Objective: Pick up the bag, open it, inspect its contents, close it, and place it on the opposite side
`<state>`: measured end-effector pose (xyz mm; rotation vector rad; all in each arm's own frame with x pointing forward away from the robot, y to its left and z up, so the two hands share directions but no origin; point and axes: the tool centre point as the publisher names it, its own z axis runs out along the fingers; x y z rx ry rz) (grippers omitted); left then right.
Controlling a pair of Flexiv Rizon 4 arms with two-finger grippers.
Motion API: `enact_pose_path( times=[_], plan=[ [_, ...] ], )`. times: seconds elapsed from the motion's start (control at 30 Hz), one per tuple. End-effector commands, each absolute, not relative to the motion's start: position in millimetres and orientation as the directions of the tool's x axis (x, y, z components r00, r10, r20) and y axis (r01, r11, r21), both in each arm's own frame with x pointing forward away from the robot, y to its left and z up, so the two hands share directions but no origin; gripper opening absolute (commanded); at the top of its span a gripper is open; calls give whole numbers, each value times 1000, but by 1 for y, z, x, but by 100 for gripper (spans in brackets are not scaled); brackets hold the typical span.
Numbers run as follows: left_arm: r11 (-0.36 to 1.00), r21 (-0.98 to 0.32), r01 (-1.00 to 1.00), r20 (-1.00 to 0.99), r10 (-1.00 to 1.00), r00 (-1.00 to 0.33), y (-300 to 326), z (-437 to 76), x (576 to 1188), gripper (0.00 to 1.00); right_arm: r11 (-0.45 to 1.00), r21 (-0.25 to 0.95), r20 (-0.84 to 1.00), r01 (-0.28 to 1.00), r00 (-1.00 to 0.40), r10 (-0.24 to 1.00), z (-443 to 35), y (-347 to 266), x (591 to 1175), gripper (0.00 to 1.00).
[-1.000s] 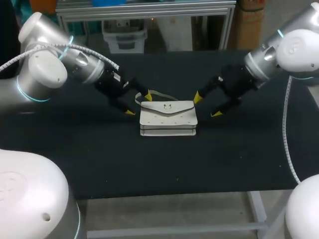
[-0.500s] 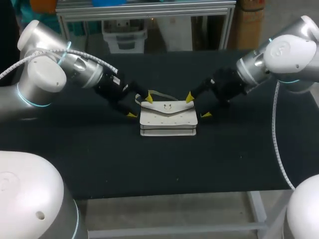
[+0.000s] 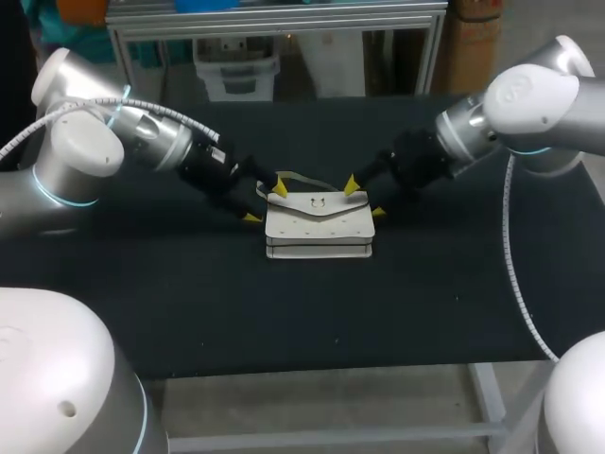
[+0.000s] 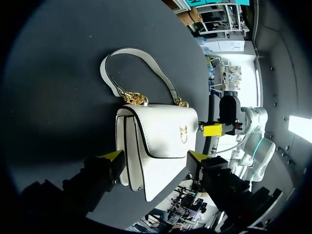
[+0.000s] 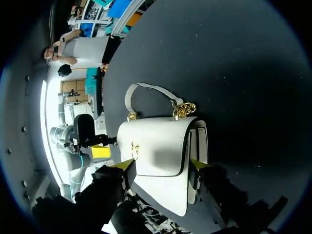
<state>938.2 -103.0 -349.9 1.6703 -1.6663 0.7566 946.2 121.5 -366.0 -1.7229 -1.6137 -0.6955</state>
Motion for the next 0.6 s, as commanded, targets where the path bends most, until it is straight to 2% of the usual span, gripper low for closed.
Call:
enact_pose_path(
  times=[0.03,0.1,0.23,0.47,0.6],
  plan=[
    [39,51,-998,796,-606,17,-104,-356,945,85,-20,-112,765,993,99,637,-371,123,951,57],
    [40,48,-998,798,-602,15,-105,-357,945,85,-25,-114,770,993,104,630,-373,124,955,51],
    [46,52,-998,811,-585,16,-105,-358,946,83,-31,-116,774,993,110,623,-376,125,958,47],
    [27,106,-994,811,-580,71,-105,-354,945,59,-34,-116,778,993,112,619,-380,126,962,43],
    [-36,141,-989,798,-587,135,-103,-354,943,60,-35,-110,778,993,108,618,-380,125,965,40]
  ],
)
